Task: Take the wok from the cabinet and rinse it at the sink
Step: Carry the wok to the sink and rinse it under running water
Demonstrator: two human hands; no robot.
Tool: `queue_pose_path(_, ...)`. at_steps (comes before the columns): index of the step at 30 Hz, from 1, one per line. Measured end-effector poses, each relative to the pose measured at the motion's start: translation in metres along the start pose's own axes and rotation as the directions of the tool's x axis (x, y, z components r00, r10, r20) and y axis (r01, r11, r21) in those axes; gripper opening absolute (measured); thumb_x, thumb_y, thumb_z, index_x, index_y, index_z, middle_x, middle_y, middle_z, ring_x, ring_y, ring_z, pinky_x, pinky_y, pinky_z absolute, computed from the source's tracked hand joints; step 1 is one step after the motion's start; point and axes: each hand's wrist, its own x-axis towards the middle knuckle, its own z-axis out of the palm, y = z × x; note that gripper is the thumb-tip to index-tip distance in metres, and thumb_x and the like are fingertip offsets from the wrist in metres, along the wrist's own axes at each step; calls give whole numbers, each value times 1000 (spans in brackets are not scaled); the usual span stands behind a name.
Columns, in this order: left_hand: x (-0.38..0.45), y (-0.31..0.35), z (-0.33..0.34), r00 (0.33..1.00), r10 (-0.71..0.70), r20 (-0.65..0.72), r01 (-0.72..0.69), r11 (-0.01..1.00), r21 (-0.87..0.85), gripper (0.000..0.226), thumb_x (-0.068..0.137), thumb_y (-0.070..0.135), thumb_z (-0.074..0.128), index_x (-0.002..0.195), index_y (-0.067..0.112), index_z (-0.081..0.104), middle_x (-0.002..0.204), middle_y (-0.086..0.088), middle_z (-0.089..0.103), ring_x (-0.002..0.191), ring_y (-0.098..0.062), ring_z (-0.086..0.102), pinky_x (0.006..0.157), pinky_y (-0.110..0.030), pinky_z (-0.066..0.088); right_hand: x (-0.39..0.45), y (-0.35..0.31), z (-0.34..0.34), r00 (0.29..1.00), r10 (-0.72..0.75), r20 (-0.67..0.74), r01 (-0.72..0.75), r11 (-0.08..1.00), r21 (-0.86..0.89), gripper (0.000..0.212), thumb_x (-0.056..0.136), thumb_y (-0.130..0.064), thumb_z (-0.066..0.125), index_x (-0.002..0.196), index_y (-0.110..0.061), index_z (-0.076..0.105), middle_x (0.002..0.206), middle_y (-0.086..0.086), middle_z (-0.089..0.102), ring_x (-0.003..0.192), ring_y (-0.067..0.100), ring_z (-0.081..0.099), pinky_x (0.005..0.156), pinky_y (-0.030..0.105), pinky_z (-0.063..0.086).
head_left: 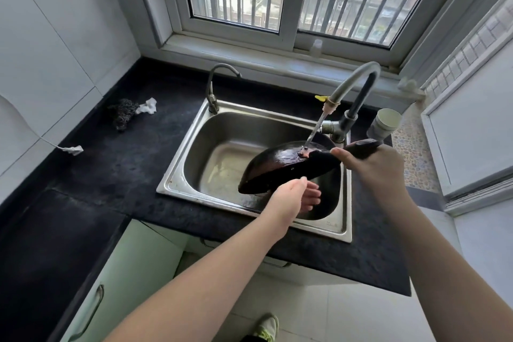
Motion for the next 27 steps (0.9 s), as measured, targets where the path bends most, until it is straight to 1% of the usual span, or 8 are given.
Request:
queue_pose_path(5,19,17,28,988,-132,76,149,936,-318,62,100,53,26,118,5,61,117,-13,68,109,-25,65,99,-38,49,-8,-13,-19,996,-88,31,89,996,-23,36,73,-46,78,95,-18,71,81,-8,70,75,3,65,69,8,44)
queue_pose_path(10,36,20,34,963,-191,191,262,832,-488,59,99,54,25,107,7,60,106,-11,67,101,-23,63,94,-35,48,-17,-26,-34,951,-205,231,273,909,-317,36,74,-50,74,84,-15,70,74,-1,69,65,13,61,62,27,51)
queue_pose_path(13,39,13,37,949,-217,227,305,810,-502,52,99,50,34,109,5,60,107,-13,68,104,-25,63,94,-37,49,-24,-31,-40,932,-186,310,326,806,-495,37,80,-52,66,85,-15,66,68,0,64,61,16,53,57,25,40)
queue_pose_path(16,39,8,43,936,-238,259,337,817,-468,48,99,47,36,112,5,58,101,-12,69,97,-24,64,93,-37,49,-23,-36,-46,890,-25,455,353,669,-654,37,86,-52,56,93,-17,64,69,-2,50,67,17,49,58,26,36)
queue_pose_path(20,39,-6,54,920,-294,259,373,856,-357,44,101,46,34,102,9,58,77,-5,75,70,-17,70,83,-35,51,-18,-40,-44,747,250,616,426,532,-732,34,90,-43,55,104,-13,64,68,-3,41,75,19,52,56,24,36)
queue_pose_path(23,39,-12,61,913,-335,232,390,883,-261,44,101,45,32,93,10,57,63,0,73,59,-13,70,71,-29,54,-20,-35,-30,657,371,656,459,493,-739,35,90,-38,54,111,-12,65,97,3,64,90,23,64,70,27,45)
queue_pose_path(25,40,-10,63,917,-340,210,383,899,-215,41,102,44,32,91,12,55,55,3,67,49,-8,66,59,-25,53,-24,-26,-18,621,395,676,486,483,-729,31,93,-29,53,116,-11,64,114,5,66,104,23,65,81,29,49)
queue_pose_path(27,44,-7,62,925,-340,172,370,910,-187,41,102,44,32,101,11,56,73,-3,68,62,-11,65,62,-26,50,-22,-18,-7,620,398,676,490,476,-730,29,93,-18,53,119,-9,63,120,6,64,110,24,63,88,30,49)
